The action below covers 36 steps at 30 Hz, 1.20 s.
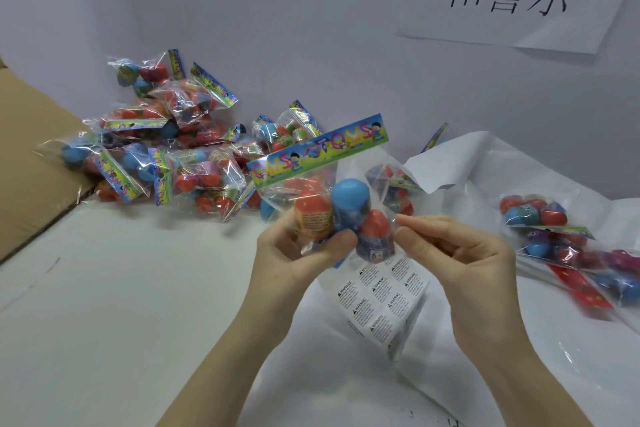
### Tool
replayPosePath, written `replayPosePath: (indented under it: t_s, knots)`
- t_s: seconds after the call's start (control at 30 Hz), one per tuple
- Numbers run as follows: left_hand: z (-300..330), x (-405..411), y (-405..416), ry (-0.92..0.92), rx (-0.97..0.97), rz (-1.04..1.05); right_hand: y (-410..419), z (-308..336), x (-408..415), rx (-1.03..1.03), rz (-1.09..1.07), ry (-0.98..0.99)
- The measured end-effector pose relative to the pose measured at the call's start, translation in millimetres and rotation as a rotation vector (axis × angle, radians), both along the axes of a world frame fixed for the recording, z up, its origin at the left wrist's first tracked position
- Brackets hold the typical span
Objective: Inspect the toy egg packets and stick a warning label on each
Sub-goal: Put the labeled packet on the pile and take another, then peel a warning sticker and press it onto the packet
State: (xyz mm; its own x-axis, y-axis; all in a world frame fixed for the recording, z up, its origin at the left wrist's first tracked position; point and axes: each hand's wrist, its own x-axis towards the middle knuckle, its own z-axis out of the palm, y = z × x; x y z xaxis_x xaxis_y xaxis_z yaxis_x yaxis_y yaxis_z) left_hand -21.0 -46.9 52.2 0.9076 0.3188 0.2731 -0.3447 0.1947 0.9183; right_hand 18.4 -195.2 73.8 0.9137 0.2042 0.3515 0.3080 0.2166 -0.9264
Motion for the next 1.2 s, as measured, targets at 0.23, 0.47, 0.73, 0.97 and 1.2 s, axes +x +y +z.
replayPosePath:
  t_s: [0.23, 0.47, 0.73, 0.97, 1.2]
  knots:
    - [2, -1, 0, 0.018, -0.005, 0.057, -2, -3, 4, -0.047, 0.029, 0.151]
    - [0, 0, 3, 0.034, 0.034, 0.102, -5, -3, 6, -0.042, 0.108, 0.158]
    - [-2, -4, -15, 0.077, 0.143, 0.093, -2, -15, -1, -0.426, -0.667, -0.988]
    - [6, -11, -8, 0.092, -0.436, -0.167, 17, -29, -15, -0.544, -0.375, -1.223]
    - [12, -11, -1, 0.14, -0.235, -0.267, 12, -14, -15, -0.414, -0.416, -0.811]
